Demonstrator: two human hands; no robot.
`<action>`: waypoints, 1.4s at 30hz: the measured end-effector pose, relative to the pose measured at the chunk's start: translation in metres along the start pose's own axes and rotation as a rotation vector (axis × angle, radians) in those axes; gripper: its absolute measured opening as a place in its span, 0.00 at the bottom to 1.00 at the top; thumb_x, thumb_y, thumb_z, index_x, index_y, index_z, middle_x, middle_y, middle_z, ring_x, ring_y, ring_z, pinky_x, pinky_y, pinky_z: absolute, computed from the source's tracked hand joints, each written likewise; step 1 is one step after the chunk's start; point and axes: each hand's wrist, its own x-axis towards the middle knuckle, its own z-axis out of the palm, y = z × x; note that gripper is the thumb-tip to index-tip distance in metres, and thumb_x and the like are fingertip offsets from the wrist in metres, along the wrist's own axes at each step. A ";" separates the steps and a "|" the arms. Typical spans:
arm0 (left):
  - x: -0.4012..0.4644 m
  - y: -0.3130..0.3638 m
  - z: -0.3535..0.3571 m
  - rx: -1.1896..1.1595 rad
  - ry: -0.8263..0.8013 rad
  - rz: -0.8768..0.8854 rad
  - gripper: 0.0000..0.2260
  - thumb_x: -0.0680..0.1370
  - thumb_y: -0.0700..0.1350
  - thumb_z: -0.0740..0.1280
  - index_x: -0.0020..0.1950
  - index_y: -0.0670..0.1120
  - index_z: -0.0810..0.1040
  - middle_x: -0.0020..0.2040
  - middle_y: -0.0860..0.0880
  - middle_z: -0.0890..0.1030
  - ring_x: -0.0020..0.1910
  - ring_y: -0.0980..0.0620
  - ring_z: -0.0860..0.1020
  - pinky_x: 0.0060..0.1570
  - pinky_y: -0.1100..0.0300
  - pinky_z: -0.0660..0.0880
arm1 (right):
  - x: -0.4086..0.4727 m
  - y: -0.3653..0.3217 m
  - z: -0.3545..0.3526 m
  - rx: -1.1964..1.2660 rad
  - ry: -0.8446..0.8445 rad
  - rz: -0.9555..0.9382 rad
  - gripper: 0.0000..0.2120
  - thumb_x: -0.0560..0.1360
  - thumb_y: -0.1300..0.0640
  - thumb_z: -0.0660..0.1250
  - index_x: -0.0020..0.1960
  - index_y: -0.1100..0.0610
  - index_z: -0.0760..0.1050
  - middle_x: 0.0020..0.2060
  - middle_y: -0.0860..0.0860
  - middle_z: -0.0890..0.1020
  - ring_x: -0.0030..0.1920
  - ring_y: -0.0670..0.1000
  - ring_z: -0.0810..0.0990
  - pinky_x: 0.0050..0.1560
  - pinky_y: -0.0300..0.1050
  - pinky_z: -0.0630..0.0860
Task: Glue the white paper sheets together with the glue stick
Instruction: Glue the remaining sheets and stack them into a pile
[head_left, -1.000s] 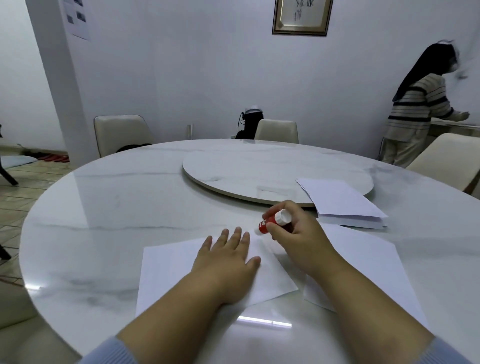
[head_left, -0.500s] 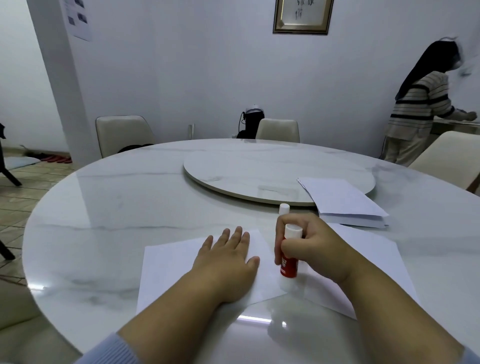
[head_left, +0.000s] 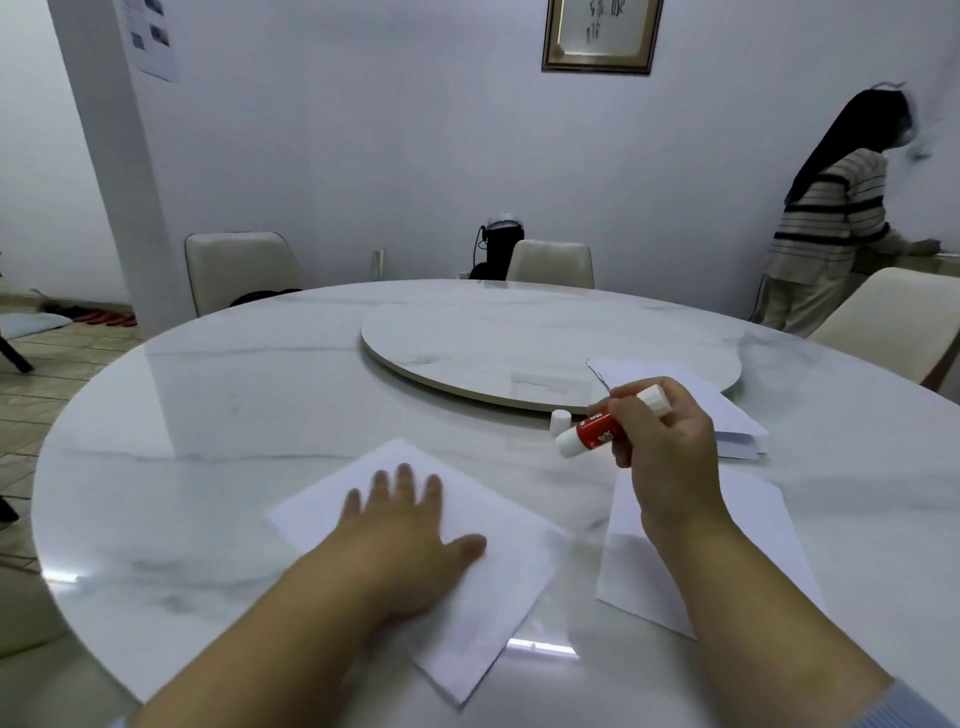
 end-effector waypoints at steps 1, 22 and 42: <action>0.000 -0.002 -0.005 -0.030 -0.065 0.108 0.35 0.76 0.64 0.54 0.77 0.53 0.43 0.78 0.52 0.40 0.76 0.51 0.41 0.73 0.52 0.41 | -0.002 0.001 0.002 -0.044 -0.025 -0.026 0.03 0.67 0.60 0.64 0.37 0.53 0.74 0.33 0.52 0.84 0.28 0.46 0.72 0.29 0.39 0.70; 0.024 0.016 0.018 -0.066 0.163 0.183 0.27 0.80 0.53 0.45 0.77 0.47 0.42 0.78 0.50 0.42 0.76 0.56 0.41 0.73 0.57 0.39 | -0.007 0.026 0.031 -0.434 -0.586 -0.010 0.04 0.76 0.56 0.66 0.50 0.48 0.75 0.49 0.48 0.84 0.51 0.45 0.83 0.56 0.45 0.76; 0.031 0.009 0.008 -0.014 0.082 0.204 0.29 0.80 0.58 0.46 0.77 0.48 0.42 0.78 0.51 0.42 0.76 0.56 0.41 0.74 0.56 0.40 | -0.025 -0.038 0.003 -0.205 -1.212 0.290 0.04 0.55 0.62 0.60 0.28 0.60 0.73 0.26 0.57 0.81 0.22 0.53 0.68 0.21 0.34 0.61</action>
